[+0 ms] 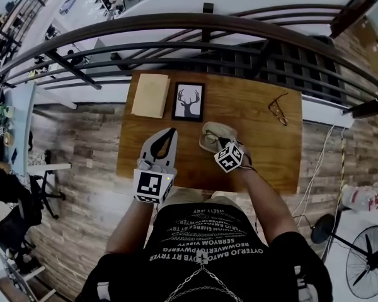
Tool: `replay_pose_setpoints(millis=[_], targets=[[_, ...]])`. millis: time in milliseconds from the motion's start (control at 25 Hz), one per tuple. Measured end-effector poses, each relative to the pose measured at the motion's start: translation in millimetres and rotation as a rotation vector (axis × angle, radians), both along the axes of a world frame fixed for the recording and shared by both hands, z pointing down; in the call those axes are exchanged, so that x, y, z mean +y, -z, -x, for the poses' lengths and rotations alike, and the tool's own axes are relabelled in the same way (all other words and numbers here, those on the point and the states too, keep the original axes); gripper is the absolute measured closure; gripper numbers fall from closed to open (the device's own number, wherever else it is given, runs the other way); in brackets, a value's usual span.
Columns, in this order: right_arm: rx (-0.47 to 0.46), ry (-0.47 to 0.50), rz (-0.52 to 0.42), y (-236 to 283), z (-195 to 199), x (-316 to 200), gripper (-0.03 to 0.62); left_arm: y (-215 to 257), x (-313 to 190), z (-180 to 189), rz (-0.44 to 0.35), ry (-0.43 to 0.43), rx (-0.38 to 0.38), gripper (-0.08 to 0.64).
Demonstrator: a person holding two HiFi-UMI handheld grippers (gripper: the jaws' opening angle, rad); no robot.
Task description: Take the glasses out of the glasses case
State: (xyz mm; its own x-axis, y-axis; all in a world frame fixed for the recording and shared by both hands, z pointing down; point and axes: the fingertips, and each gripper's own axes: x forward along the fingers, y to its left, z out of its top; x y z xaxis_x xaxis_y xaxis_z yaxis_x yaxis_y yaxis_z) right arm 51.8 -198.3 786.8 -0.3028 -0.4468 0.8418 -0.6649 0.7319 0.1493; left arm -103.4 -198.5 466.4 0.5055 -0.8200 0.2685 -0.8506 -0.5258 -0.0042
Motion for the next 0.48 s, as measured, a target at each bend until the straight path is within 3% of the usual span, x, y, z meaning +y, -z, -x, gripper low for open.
replay_pose_setpoints(millis=[480], targets=[[-0.246,-0.143,-0.083,59,-14,7,0.566,7,3,-10,-0.023,-0.008,0.016,0.532]])
